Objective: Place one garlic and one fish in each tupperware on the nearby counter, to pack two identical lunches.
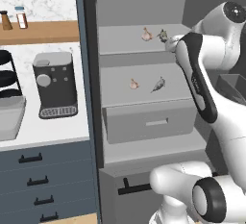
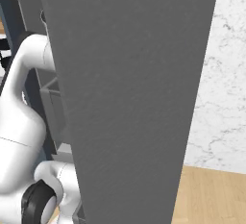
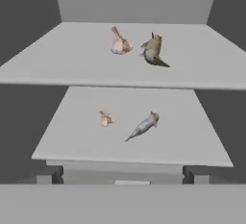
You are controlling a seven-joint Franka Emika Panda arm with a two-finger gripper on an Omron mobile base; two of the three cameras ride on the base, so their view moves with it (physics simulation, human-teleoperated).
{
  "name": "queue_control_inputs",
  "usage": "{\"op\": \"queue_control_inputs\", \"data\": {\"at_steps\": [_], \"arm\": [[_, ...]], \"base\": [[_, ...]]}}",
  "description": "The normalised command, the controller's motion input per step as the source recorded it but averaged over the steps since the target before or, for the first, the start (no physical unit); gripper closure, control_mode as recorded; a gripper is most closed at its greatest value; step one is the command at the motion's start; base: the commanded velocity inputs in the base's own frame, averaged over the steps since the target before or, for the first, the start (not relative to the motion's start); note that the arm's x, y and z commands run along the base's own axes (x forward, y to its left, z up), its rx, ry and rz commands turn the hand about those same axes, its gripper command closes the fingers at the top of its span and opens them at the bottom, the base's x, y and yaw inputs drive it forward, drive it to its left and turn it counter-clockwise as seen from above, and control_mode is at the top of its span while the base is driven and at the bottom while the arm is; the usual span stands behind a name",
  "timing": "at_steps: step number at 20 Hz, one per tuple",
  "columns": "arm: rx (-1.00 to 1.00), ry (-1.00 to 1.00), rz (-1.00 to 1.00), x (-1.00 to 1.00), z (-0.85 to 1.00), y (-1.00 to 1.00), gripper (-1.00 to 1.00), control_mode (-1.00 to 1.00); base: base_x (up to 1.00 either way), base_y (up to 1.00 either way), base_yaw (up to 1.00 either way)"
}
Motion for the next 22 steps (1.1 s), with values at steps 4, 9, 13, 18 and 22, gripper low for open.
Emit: {"op": "queue_control_inputs", "data": {"at_steps": [4, 9, 13, 18, 22], "arm": [[0.0, -0.06, -0.06, 0.39, 0.35, -0.33, -1.0, -1.0], [0.0, 0.0, -0.06, 0.52, 0.1, -0.3, -1.0, -1.0], [0.0, 0.0, -0.01, 0.69, 0.0, -0.2, -1.0, -1.0], [0.0, 0.0, 0.0, 0.73, -0.02, -0.11, -1.0, -1.0], [0.01, 0.01, 0.0, 0.74, -0.1, -0.06, -1.0, -1.0]], "base": [[0.0, 0.0, 0.0], [0.0, 0.0, 0.0], [0.0, 0.0, 0.0], [0.0, 0.0, 0.0], [0.0, 0.0, 0.0]]}}
